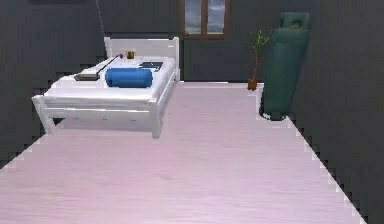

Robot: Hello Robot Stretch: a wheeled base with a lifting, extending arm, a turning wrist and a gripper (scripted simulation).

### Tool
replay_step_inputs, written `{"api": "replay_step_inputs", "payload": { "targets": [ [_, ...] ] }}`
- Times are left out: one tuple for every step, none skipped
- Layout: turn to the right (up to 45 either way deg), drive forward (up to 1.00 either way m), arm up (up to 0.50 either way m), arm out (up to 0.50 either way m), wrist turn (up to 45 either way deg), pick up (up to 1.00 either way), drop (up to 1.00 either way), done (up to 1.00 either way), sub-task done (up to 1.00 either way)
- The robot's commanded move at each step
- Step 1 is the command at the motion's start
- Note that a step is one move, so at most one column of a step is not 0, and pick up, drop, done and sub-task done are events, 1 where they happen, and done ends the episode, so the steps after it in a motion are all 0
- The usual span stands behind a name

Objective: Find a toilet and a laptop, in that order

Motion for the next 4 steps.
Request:
{"api": "replay_step_inputs", "payload": {
  "targets": [
    [45.0, 0.00, 0.00, 0.00, 0.0, 0.00, 0.00, 0.00, 0.00],
    [45.0, 0.00, 0.00, 0.00, 0.0, 0.00, 0.00, 0.00, 0.00],
    [0.0, 1.00, 0.00, 0.00, 0.0, 0.00, 0.00, 0.00, 0.00],
    [6.0, 0.00, 0.00, 0.00, 0.0, 0.00, 0.00, 0.00, 0.00]
  ]
}}
